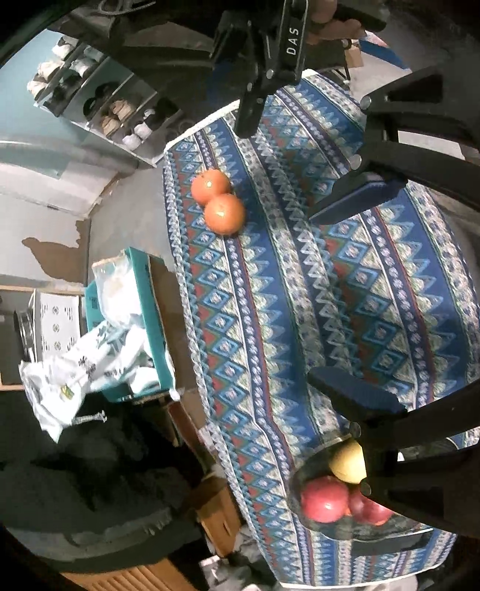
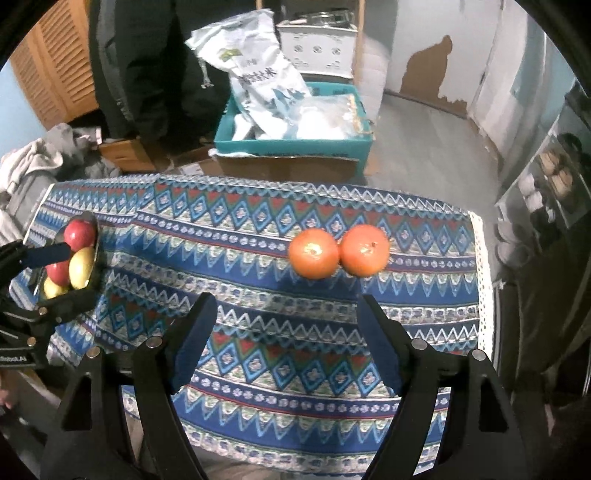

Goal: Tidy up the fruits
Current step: 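Move both tools back toward the last two oranges on the cloth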

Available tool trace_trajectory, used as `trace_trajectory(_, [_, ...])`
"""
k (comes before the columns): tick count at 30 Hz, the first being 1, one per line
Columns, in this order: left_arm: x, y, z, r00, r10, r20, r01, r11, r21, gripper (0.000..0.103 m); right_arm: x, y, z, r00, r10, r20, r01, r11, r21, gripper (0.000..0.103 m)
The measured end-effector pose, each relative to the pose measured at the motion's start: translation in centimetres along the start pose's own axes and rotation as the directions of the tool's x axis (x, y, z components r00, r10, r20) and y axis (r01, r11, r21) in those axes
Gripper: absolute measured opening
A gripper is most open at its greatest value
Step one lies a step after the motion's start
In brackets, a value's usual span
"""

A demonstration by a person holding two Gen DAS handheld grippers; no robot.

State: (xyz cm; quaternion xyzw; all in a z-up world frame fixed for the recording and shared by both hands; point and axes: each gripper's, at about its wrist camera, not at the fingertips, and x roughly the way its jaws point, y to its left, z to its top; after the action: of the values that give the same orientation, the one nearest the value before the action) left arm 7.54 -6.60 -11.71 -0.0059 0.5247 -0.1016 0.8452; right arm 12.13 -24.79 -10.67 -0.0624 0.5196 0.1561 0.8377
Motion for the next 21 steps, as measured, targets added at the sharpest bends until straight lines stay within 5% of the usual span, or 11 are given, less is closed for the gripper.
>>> trace_trajectory(7, [2.0,-2.1,3.3,1.0,-0.018,-0.015,0.019,0.999,0.042,0.08,1.4,-3.4,1.8,0.997,-0.057,-0.058,0.053,0.996,-0.075,0.079])
trace_trajectory(21, [10.0,-5.4,7.4,0.993,-0.044,-0.111,0.058,0.99,0.126,0.08,7.6,-8.8,3.6,0.988,-0.029,-0.151,0.011,0.993,-0.119,0.078])
